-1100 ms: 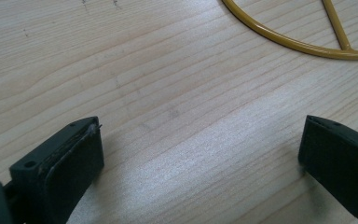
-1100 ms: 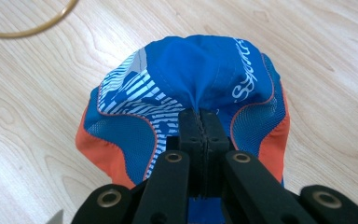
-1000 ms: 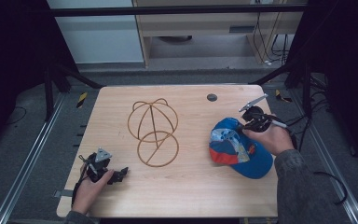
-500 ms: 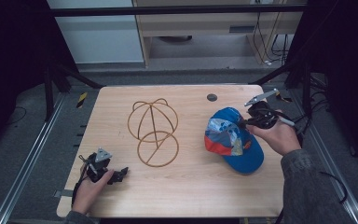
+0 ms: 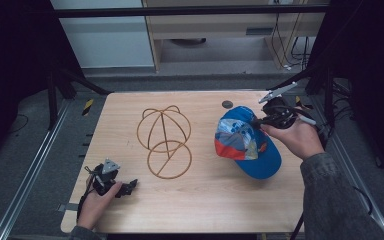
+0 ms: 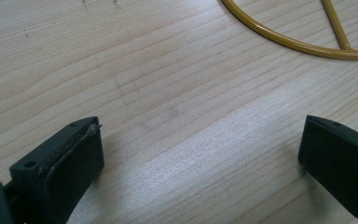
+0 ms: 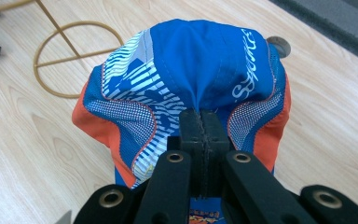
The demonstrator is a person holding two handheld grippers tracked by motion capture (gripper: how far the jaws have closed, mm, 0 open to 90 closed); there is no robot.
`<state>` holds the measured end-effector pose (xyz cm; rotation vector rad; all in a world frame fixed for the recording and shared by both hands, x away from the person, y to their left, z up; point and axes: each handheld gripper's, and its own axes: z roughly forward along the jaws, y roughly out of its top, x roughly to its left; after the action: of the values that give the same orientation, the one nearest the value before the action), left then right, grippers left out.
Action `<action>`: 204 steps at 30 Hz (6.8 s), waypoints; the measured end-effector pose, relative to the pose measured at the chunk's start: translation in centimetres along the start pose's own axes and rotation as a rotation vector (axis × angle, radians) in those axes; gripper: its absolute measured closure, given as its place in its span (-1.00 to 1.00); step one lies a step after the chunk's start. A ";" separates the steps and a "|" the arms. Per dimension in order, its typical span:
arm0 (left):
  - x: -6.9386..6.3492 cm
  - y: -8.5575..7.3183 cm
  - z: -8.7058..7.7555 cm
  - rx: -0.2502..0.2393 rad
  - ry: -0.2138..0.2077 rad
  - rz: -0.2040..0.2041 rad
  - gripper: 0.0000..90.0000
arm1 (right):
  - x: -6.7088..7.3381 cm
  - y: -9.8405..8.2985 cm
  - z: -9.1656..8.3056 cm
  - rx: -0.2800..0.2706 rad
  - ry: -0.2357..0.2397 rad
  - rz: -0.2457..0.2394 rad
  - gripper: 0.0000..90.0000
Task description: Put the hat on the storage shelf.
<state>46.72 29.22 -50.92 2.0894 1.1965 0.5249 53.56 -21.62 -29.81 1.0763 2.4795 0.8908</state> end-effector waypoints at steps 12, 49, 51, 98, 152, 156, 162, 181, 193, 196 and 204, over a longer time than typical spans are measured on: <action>0.0 0.0 0.0 0.000 0.001 0.003 -1.00 | 1.8 2.9 -2.2 -0.073 0.023 -0.032 1.00; 0.0 0.0 0.0 0.001 0.000 0.004 -1.00 | 10.1 10.2 -5.4 -0.331 0.114 -0.154 1.00; 0.0 0.0 0.0 0.002 0.000 0.004 -1.00 | 10.4 10.6 -5.2 -0.339 0.123 -0.156 1.00; 0.0 0.0 -0.1 0.005 -0.001 0.008 -1.00 | 14.2 17.1 1.0 -0.282 0.165 -0.183 1.00; 0.0 0.0 -0.1 0.005 -0.002 0.008 -1.00 | 16.0 17.2 5.3 -0.182 0.196 -0.214 1.00; 0.0 0.0 -0.1 0.005 -0.003 0.006 -1.00 | 15.9 16.9 5.7 -0.170 0.193 -0.208 1.00; 0.0 0.0 -0.1 0.007 -0.004 0.008 -1.00 | 15.5 16.6 6.0 -0.164 0.196 -0.198 1.00; 0.0 0.0 -0.1 0.007 -0.004 0.008 -1.00 | 15.6 16.4 6.0 -0.167 0.200 -0.196 0.96; 0.0 0.0 -0.1 0.007 -0.004 0.008 -1.00 | 15.6 16.4 6.0 -0.174 0.204 -0.199 0.95; 0.0 0.0 -0.1 0.007 -0.004 0.009 -1.00 | 15.6 16.4 5.9 -0.180 0.207 -0.196 0.93; 0.0 0.0 -0.1 0.005 -0.003 0.006 -1.00 | 15.6 16.4 5.7 -0.186 0.205 -0.193 0.78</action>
<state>46.70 29.27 -50.87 2.0979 1.1914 0.5225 54.82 0.97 -23.98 0.7028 2.5456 1.1937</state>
